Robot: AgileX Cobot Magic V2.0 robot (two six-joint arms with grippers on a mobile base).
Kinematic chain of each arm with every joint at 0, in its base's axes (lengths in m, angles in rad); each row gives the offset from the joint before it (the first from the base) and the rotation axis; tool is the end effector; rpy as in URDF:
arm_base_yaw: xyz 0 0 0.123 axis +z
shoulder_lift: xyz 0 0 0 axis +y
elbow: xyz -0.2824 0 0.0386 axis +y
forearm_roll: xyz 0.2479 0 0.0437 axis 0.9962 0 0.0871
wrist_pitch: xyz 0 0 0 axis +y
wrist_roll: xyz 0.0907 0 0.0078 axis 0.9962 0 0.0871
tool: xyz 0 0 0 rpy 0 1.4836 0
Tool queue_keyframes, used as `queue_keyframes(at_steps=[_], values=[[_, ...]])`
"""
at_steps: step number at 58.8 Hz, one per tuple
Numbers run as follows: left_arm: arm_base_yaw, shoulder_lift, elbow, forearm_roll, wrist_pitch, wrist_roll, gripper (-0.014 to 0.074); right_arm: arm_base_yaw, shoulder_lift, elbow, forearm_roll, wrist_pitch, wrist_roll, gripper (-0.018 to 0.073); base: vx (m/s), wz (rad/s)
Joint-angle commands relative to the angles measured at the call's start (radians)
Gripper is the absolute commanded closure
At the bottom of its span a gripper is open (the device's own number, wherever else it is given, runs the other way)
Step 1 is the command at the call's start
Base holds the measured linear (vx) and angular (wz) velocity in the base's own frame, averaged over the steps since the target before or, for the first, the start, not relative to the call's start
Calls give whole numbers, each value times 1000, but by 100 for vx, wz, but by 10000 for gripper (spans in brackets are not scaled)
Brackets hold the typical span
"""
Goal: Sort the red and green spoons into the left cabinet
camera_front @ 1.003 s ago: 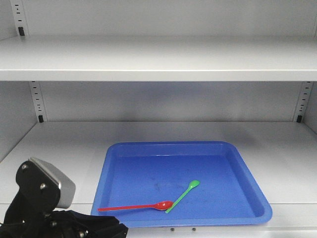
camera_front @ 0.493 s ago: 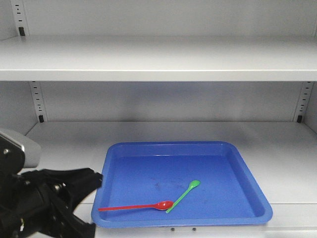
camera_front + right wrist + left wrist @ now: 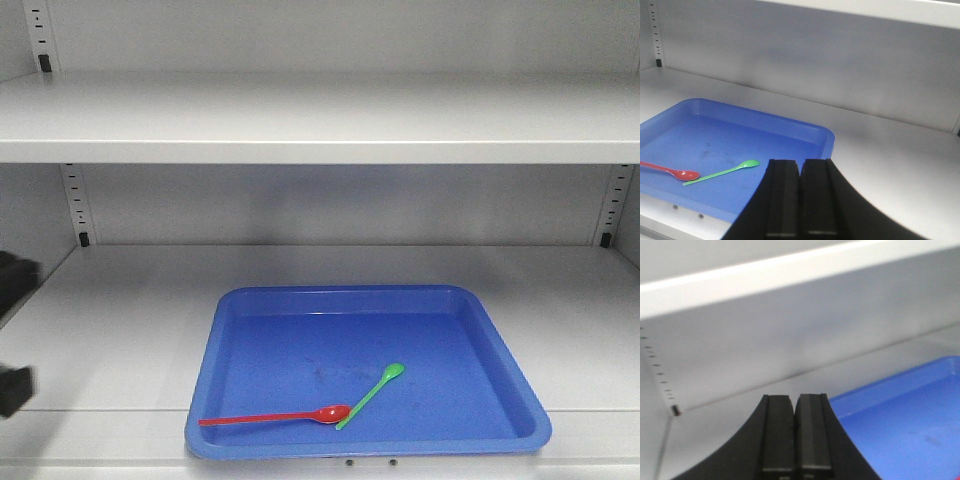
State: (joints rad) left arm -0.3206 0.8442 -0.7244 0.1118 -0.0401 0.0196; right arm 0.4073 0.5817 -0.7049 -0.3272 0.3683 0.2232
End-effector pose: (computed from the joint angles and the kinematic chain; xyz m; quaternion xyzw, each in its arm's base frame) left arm 0.1741 -0.0582 0.3740 0.1594 0.6863 -0.0686 0.7063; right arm 0.1102 0.0360 0.3715 -0.1462 0.7402 0.0624 0.6533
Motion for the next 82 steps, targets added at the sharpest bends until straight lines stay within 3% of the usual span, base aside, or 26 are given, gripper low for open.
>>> queue_keyframes(at_steps=[1, 30, 36, 39, 58, 72, 82], values=[[25, -99, 44, -1, -80, -3, 596, 3, 2, -33, -13, -86, -10, 568, 0, 0], [130, -721, 750, -1, -88, -174, 596, 3, 2, -33, -13, -86, -10, 568, 0, 0], [134, -821, 739, 4, 75, -171, 596, 3, 2, -33, -13, -86, -10, 568, 0, 0], [134, -868, 741, 14, 98, -149, 596, 3, 2, -33, -13, -86, -10, 568, 0, 0], [134, -812, 743, 26, 95, -157, 596, 3, 2, -33, -13, -86, -9, 568, 0, 0], [130, -820, 750, 26, 25, -157, 596, 3, 2, -33, -13, -86, -9, 568, 0, 0], [130, -879, 750, 26, 49, -157, 596, 3, 2, -33, -13, -86, -9, 568, 0, 0]])
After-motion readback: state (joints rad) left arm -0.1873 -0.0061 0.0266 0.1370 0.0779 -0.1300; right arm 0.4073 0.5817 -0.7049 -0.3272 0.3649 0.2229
